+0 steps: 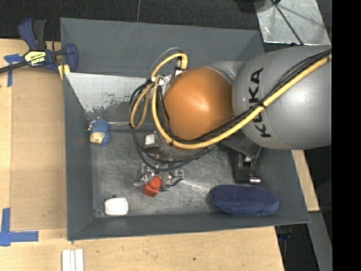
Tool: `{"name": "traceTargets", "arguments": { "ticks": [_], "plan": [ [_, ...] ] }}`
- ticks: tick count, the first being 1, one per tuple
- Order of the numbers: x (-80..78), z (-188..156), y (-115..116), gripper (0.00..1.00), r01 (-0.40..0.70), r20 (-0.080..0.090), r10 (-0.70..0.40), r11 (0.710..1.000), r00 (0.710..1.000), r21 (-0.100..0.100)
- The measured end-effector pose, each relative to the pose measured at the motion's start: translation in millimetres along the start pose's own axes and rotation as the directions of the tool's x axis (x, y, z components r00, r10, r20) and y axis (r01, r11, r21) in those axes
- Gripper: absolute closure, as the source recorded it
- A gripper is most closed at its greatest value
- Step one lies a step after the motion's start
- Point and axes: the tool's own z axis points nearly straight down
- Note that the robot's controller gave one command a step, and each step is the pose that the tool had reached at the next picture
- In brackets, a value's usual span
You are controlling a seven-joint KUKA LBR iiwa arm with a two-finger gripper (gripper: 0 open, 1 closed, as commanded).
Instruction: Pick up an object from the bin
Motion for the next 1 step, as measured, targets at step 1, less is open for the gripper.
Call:
{"name": "traceTargets", "arguments": {
  "ticks": [1],
  "plan": [
    [-1.3, -76.6, -6.8, 1.00, -0.014, 0.000, 0.014, 1.000, 1.000, 0.002]
  ]
}}
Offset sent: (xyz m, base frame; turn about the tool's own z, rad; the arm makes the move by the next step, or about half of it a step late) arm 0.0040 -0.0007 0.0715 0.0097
